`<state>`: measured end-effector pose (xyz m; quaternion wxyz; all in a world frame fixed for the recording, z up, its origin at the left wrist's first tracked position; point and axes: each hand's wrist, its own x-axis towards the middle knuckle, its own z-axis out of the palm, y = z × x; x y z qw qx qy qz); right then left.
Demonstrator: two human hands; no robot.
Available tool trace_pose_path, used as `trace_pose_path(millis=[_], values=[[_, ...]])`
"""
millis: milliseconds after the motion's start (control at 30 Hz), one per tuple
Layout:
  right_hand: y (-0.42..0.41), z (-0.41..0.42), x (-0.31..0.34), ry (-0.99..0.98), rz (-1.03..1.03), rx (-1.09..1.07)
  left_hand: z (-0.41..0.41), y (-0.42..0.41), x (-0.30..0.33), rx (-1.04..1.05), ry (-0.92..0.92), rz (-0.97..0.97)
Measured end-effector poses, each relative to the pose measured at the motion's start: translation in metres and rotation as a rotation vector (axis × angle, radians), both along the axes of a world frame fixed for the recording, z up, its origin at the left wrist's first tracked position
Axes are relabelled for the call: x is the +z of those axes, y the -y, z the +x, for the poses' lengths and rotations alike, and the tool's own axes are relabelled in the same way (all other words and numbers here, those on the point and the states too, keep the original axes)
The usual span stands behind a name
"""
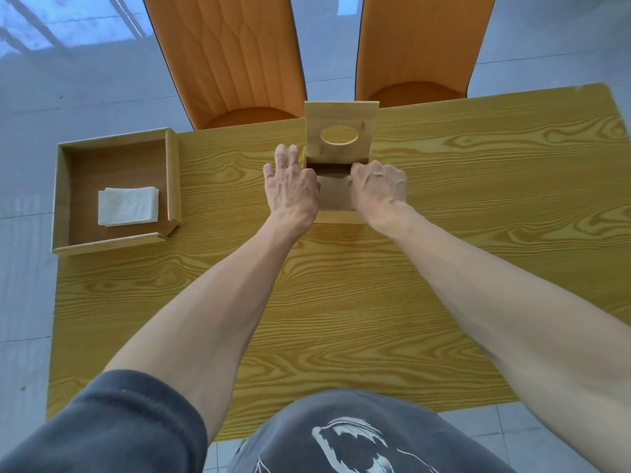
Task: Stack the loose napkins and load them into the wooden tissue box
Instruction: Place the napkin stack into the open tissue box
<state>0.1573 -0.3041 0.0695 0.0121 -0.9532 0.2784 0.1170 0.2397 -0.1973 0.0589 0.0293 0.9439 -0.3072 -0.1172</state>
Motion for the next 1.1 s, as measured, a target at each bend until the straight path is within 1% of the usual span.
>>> trace_pose_path(millis=[100,233,300,433,533,600,667,733,800,900,967,1100], values=[[-0.001,0.001,-0.003,-0.050,-0.031,0.037,0.001,0.001,-0.005,-0.030,0.030,0.066],[-0.001,0.004,-0.005,-0.082,-0.073,0.034,0.001,0.007,-0.011,-0.027,0.079,0.120],[-0.001,0.005,-0.008,-0.068,-0.078,0.030,0.001,0.007,-0.016,-0.001,0.103,0.089],[0.002,0.000,-0.016,-0.007,-0.057,0.046,-0.001,0.003,-0.025,0.063,0.128,-0.043],[0.006,-0.004,-0.021,0.094,0.002,0.049,-0.001,0.001,-0.025,0.201,0.049,-0.167],[0.009,-0.008,-0.022,0.202,0.074,0.008,0.000,-0.001,-0.024,0.315,-0.066,-0.259],[0.010,-0.012,-0.020,0.333,0.173,-0.077,0.002,-0.004,-0.024,0.416,-0.203,-0.343],[0.008,-0.016,-0.019,0.444,0.241,-0.166,0.002,-0.009,-0.022,0.467,-0.310,-0.396],[0.004,-0.019,-0.018,0.517,0.273,-0.226,0.000,-0.015,-0.021,0.470,-0.370,-0.421],[-0.003,-0.024,-0.017,0.588,0.282,-0.284,-0.003,-0.023,-0.017,0.468,-0.426,-0.441],[-0.005,-0.028,-0.016,0.621,0.300,-0.297,-0.007,-0.028,-0.013,0.477,-0.433,-0.438],[-0.012,-0.034,-0.012,0.604,0.332,-0.245,-0.015,-0.045,-0.002,0.445,-0.338,-0.409]])
